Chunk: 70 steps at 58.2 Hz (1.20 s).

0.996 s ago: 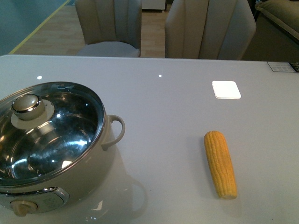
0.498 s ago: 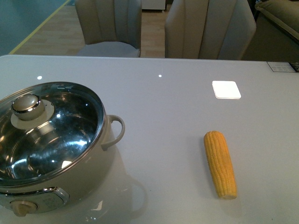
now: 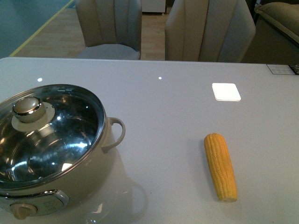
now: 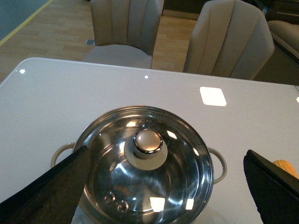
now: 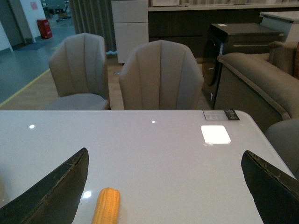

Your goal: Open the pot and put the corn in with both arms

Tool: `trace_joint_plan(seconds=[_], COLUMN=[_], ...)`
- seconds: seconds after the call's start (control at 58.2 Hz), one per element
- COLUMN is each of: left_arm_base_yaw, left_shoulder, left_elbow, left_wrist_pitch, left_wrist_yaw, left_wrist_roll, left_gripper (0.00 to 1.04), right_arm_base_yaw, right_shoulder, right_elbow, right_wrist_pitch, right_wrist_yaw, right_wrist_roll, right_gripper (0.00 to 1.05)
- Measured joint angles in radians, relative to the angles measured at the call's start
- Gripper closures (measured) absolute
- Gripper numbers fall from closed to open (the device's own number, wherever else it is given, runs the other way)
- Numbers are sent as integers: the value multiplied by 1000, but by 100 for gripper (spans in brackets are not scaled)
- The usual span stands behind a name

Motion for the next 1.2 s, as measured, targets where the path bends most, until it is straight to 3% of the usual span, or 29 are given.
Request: trace_joint_plan(seconds=[0.137, 0.395, 0.738, 1.202], left_arm_base_yaw=[-19, -31, -20, -19], left_shoulder=[422, 902, 1213, 1353], left_elbow=[72, 184, 293, 299], left_wrist_pitch=[327, 615, 751, 859], left_wrist_yaw=[-55, -108, -128, -133], left_wrist_roll=[50, 56, 56, 63], left_gripper=[7, 7, 7, 7], right_arm_base_yaw=[0, 0, 0, 0], right_shoulder=[0, 0, 0, 0], right_elbow=[0, 0, 0, 0], right_wrist_pitch=[0, 0, 0, 0], right_wrist_yaw=[0, 0, 0, 0], right_wrist_roll=[0, 0, 0, 0], right_gripper=[9, 9, 9, 9])
